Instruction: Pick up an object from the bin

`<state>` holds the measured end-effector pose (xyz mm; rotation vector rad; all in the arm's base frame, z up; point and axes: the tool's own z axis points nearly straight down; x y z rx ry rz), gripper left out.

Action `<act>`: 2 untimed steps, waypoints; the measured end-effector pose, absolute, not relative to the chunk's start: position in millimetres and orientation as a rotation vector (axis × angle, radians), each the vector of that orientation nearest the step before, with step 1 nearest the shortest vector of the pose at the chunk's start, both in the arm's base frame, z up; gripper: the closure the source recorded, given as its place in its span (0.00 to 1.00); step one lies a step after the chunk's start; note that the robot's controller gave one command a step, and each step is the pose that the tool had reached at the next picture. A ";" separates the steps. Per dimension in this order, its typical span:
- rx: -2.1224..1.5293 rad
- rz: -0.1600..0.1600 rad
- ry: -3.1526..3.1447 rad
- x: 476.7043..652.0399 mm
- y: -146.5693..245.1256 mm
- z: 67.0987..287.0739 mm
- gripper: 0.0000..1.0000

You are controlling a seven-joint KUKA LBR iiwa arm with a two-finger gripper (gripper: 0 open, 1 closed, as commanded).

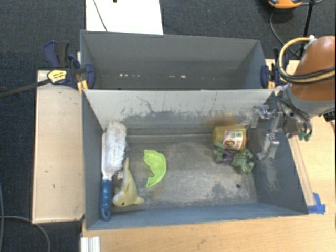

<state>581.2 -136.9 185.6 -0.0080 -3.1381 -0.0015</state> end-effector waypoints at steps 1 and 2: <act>-0.002 0.001 -3.146 582.6 -136.2 190.6 0.00; -0.173 0.000 -3.144 576.1 -140.0 139.3 0.00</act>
Offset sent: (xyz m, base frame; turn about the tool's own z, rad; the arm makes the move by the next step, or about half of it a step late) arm -0.0159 -0.0074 -0.1156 0.2418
